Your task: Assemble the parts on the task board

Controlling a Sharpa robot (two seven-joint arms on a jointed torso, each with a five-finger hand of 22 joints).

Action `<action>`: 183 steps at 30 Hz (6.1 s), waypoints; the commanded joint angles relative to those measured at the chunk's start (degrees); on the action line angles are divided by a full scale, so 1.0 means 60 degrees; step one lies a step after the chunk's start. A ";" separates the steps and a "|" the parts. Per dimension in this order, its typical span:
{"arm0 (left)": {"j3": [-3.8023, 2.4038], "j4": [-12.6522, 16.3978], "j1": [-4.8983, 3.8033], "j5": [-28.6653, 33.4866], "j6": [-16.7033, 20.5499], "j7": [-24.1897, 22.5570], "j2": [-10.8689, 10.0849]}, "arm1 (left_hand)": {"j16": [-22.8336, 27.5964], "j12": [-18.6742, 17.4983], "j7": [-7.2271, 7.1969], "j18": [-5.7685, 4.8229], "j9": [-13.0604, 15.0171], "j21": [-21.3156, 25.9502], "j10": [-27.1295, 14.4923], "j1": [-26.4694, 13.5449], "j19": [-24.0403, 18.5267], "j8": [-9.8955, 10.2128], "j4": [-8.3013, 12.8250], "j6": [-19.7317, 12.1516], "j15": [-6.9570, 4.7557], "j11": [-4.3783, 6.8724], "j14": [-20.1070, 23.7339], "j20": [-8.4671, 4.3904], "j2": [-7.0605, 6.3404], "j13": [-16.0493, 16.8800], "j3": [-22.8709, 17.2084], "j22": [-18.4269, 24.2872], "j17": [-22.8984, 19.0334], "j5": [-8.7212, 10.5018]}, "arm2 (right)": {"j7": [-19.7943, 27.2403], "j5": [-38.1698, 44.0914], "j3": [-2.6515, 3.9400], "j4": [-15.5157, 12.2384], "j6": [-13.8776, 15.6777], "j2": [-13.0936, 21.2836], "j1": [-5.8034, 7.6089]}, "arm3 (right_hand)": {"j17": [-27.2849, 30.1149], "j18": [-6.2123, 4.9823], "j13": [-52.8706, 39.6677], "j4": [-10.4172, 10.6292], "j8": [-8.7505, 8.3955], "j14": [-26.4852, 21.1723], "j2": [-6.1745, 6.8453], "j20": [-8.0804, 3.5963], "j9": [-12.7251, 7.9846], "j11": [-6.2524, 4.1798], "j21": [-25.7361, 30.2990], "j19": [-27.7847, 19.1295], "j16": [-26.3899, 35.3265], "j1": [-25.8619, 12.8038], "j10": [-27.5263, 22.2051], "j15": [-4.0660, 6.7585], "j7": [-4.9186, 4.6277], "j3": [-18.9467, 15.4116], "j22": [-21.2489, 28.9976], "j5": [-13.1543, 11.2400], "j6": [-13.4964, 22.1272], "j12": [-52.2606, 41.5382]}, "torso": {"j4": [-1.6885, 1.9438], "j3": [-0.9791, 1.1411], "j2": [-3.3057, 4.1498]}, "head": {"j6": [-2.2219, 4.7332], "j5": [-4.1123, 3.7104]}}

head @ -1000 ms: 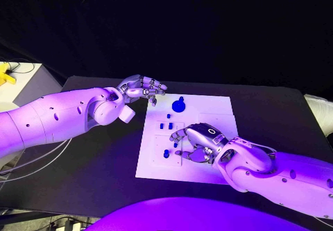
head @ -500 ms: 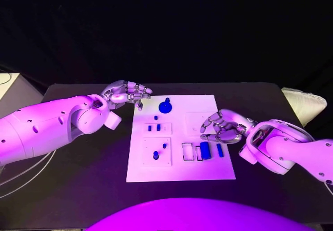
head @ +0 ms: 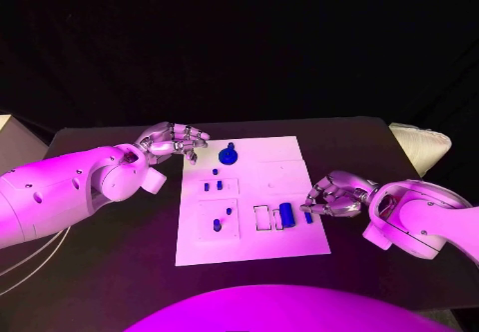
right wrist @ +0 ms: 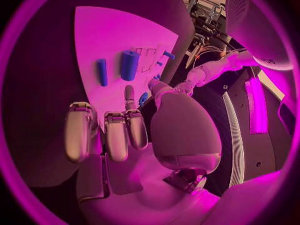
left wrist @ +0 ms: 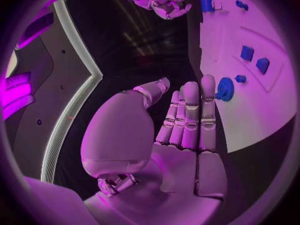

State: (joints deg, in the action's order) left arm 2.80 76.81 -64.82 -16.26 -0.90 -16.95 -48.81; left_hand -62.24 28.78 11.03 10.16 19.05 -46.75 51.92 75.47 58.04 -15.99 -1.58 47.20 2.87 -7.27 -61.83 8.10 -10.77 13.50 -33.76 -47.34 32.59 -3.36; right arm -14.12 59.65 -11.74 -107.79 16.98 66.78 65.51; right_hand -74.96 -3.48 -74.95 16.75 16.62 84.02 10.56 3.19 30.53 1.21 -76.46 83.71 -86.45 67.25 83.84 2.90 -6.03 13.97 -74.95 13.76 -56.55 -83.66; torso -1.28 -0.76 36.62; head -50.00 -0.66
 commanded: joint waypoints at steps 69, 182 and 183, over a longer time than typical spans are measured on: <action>-0.0007 0.0077 0.0031 0.0148 -0.0177 -0.0037 -0.0035 | -0.0047 0.0104 -0.0003 0.0062 -0.0022 0.0075 -0.0085 0.0060 0.0023 -0.0088 -0.0060 -0.0061 0.0016 0.0008 0.0060 0.0030 -0.0012 -0.0007 0.0081 0.0041 0.0015 -0.0026 | -0.1950 0.0372 -0.0034 0.0030 0.1351 -0.1693 -0.0324 | -0.1479 0.0212 -0.1633 0.0005 0.0117 0.0781 -0.1082 -0.0070 0.0164 -0.0151 -0.0603 0.0443 -0.0216 0.0399 0.0420 0.0088 0.0233 -0.1830 -0.1429 -0.0092 -0.0474 -0.0100 | -0.0015 -0.0027 -0.0031 | 0.0001 0.0111; -0.0006 0.0082 0.0031 0.0148 -0.0335 0.0098 -0.0075 | -0.0046 0.0146 -0.0007 0.0065 -0.0034 0.0126 -0.0095 0.0058 0.0010 -0.0142 -0.0115 -0.0073 0.0017 0.0011 0.0084 0.0032 0.0007 -0.0012 0.0095 0.0074 0.0017 -0.0027 | -0.0839 0.1556 -0.0035 0.0124 0.0703 -0.2143 -0.0634 | -0.1741 0.0218 -0.1738 -0.0235 0.1745 0.0833 -0.1319 -0.0358 0.0522 -0.0513 -0.0491 0.0483 -0.0252 0.1673 0.0498 0.0397 0.0646 -0.3527 -0.1605 -0.1541 -0.0569 0.0097 | -0.0016 -0.0018 -0.0019 | 0.0001 0.0253; -0.0006 0.0080 0.0031 0.0147 -0.0339 0.0102 -0.0074 | -0.0046 0.0146 -0.0007 0.0065 -0.0034 0.0126 -0.0095 0.0058 0.0010 -0.0142 -0.0115 -0.0073 0.0017 0.0011 0.0084 0.0032 0.0007 -0.0012 0.0095 0.0074 0.0017 -0.0027 | -0.0833 0.1575 -0.0035 0.0126 0.0667 -0.2144 -0.0634 | -0.1759 0.0220 -0.1743 -0.0232 0.1745 0.0836 -0.1264 -0.0361 0.0502 -0.0522 -0.0501 0.0487 -0.0259 0.1841 0.0501 0.0402 0.0657 -0.3422 -0.1614 -0.1528 -0.0585 0.0093 | -0.0018 -0.0015 -0.0017 | 0.0001 0.0257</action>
State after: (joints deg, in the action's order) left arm 2.80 77.22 -64.65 -15.73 -1.88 -16.16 -49.35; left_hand -62.24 29.28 11.03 10.16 18.91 -46.32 51.71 75.47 58.04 -16.45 -1.98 47.20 3.09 -7.06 -61.62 8.10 -10.77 13.50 -33.36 -46.97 32.61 -3.36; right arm -21.05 68.54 -11.94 -106.95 23.69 53.92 61.76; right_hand -74.93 -2.62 -75.15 15.33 27.05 83.94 3.05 1.35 33.59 -1.47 -79.75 83.90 -87.77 77.46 84.00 4.80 -2.17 -6.89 -74.92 4.74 -60.23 -82.95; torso -1.38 -0.86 36.50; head -50.00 0.80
